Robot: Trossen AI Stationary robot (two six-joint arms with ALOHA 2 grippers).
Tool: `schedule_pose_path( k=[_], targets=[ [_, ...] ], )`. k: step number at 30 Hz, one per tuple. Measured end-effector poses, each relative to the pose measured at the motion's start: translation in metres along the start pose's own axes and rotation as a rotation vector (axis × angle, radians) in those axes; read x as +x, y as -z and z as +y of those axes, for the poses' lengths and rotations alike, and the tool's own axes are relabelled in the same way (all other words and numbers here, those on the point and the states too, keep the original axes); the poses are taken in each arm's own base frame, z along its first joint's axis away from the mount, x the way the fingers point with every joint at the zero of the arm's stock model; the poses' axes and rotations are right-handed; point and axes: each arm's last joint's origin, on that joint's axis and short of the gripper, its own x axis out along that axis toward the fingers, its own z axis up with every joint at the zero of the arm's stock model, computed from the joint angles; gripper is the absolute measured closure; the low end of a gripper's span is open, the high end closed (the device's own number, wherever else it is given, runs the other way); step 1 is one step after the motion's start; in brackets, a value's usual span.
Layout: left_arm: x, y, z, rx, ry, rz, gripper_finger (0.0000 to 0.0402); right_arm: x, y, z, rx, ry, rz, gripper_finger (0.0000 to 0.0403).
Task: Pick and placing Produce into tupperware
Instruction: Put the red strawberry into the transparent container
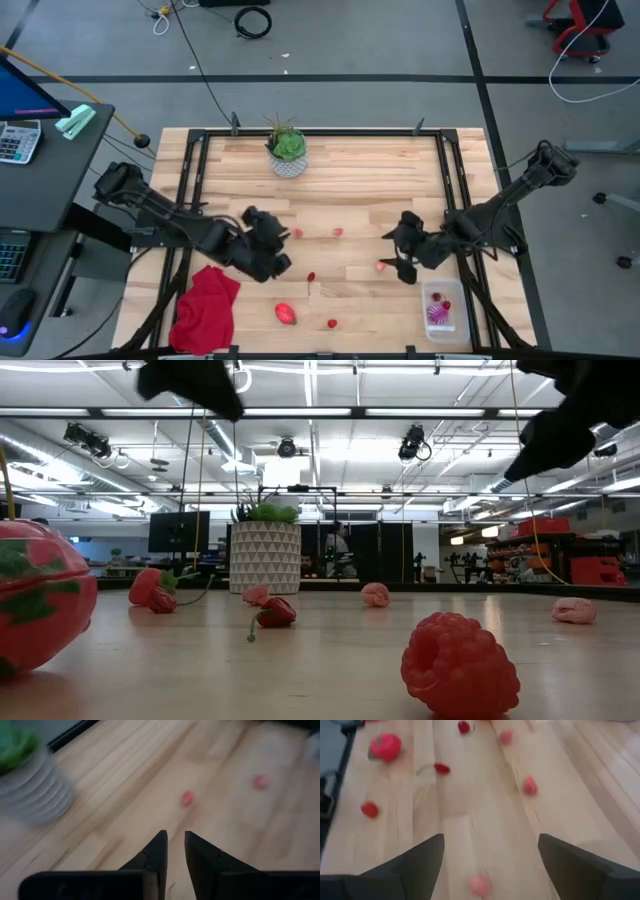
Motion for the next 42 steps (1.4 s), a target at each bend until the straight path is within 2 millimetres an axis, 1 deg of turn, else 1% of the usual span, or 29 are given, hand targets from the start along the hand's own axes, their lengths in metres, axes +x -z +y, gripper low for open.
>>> schedule_pose_path(
  k=[3, 7, 10, 14, 16, 19, 24, 29, 36, 39, 42],
  targets=[
    [0.003, 0.021, 0.006, 0.017, -0.046, 0.036, 0.0340, 0.002, -0.007, -0.001, 0.042, -0.007, -0.051, 0.0070],
    [0.021, 0.056, 0.013, 0.028, -0.033, 0.038, 0.0346, 0.006, -0.016, -0.008, 0.099, 0.036, -0.109, 0.0070],
    [0.036, 0.080, 0.021, 0.066, -0.015, 0.026, 0.0347, 0.007, -0.019, -0.012, 0.149, 0.057, -0.118, 0.0072],
    [0.049, 0.096, 0.033, 0.126, -0.029, 0.026, 0.0347, 0.010, -0.022, -0.018, 0.168, 0.084, -0.125, 0.0073],
    [0.053, 0.097, 0.038, 0.161, -0.051, 0.034, 0.0347, 0.011, -0.024, -0.022, 0.204, 0.099, -0.130, 0.0073],
    [0.056, 0.094, 0.040, 0.222, -0.060, 0.033, 0.0348, 0.014, -0.028, -0.028, 0.229, 0.123, -0.137, 0.0073],
    [0.058, 0.091, 0.037, 0.274, 0.006, 0.057, 0.0344, 0.017, -0.032, -0.037, 0.182, 0.119, -0.111, 0.0071],
    [0.057, 0.093, 0.035, 0.274, 0.055, 0.097, 0.0313, 0.017, -0.032, -0.037, 0.178, 0.119, -0.109, 0.0072],
    [0.059, 0.092, 0.037, 0.271, 0.042, 0.103, 0.0259, 0.017, -0.032, -0.037, 0.150, 0.122, -0.108, 0.0073],
    [0.062, 0.091, 0.040, 0.260, 0.024, 0.109, 0.0246, 0.017, -0.032, -0.037, 0.149, 0.122, -0.108, 0.0073],
    [0.064, 0.089, 0.041, 0.196, 0.014, 0.107, 0.0242, 0.017, -0.032, -0.037, 0.149, 0.122, -0.108, 0.0075]
  ],
)
